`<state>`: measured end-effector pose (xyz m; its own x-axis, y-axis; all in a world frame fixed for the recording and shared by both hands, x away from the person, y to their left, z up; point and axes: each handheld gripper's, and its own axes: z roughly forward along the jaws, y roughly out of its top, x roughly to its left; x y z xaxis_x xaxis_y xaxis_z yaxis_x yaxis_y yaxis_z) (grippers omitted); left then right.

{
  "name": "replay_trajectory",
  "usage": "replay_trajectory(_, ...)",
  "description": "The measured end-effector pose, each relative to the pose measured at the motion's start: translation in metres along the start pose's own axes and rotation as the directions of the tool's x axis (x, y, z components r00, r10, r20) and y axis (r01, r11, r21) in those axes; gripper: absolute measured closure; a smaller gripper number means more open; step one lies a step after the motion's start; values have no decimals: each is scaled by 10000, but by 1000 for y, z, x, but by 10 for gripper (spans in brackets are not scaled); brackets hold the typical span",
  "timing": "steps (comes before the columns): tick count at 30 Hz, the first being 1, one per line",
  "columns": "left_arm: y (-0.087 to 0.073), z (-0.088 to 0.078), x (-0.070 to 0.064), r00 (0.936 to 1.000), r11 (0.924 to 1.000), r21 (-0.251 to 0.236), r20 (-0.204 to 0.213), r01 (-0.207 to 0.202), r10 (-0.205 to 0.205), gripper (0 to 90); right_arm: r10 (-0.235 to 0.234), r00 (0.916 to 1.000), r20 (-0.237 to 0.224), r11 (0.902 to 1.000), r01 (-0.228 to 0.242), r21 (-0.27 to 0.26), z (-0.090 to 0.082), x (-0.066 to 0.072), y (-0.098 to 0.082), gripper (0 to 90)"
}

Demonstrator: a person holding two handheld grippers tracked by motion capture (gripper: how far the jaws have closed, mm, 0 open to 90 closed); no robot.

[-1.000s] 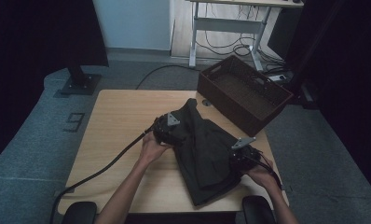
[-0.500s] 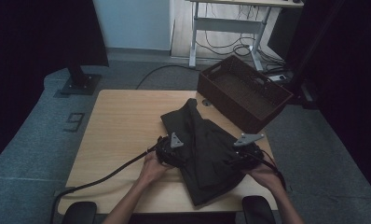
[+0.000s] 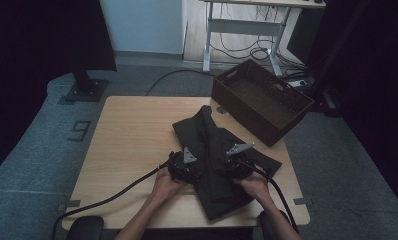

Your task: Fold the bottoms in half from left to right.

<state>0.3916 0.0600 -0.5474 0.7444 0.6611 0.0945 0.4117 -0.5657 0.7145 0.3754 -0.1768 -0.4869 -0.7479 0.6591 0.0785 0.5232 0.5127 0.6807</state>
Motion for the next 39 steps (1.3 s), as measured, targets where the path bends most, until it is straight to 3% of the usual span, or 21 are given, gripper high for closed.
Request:
replay_trajectory(3,-1,-1,0,10000,10000,16,-90,-28,28,21,-416,9985,365,9991,420,-108,-11,3,3,839)
replay_trajectory(6,-1,-1,1,10000,10000,75,-86,41,-40,22,-679,9923,1031,9975,694,-110,-31,-1,7,848)
replay_trajectory(10,-4,-3,5,9998,9998,172,-220,-36,39,22,-429,9819,1845,9987,470,-178,-55,-24,6,848)
replay_trajectory(13,-9,-7,13,9996,9995,273,-227,156,-149,41,-128,9710,2387,9996,181,-199,-68,-44,3,848)
replay_trajectory(19,-13,-10,20,9990,9990,341,-354,288,-276,53,-38,9360,3520,9999,-21,162,-78,-82,-1,846)
replay_trajectory(21,-13,-11,19,9990,9995,293,-427,155,-143,55,58,9291,3697,9990,-215,382,-77,-94,-4,819)
replay_trajectory(22,-13,-11,19,9990,9994,325,-429,136,-122,55,137,9282,3719,9976,-377,573,-74,-99,-7,771)
replay_trajectory(23,-13,-12,18,9989,9994,349,-464,38,-21,58,101,9203,3910,9960,-442,782,-72,-104,-10,704)
replay_trajectory(25,-12,-16,14,9977,9995,257,-641,-196,213,83,62,8947,4466,9930,-582,1028,-71,-111,-15,584)
replay_trajectory(26,-11,-19,12,9985,9997,148,-520,-182,190,84,256,8901,4551,9935,-732,874,-73,-113,-17,538)
replay_trajectory(28,-9,-23,6,10000,9998,-177,32,66,-65,83,720,8953,4396,9947,-970,346,-81,-114,-19,483)
replay_trajectory(31,-8,-24,-1,9978,9986,-396,576,343,-320,83,960,9259,3654,9947,-1031,0,-82,-109,-21,455)
replay_trajectory(34,-11,-18,-6,9985,9999,-30,520,169,-167,83,781,9457,3154,9957,-895,218,-68,-103,-26,458)
replay_trajectory(36,-14,-15,-6,9992,9996,258,384,81,-91,79,741,9472,3119,9942,-946,512,-55,-102,-32,462)
replay_trajectory(39,-14,-15,-5,9997,9993,366,242,-34,25,76,761,9381,3378,9891,-1139,934,-38,-106,-43,470)
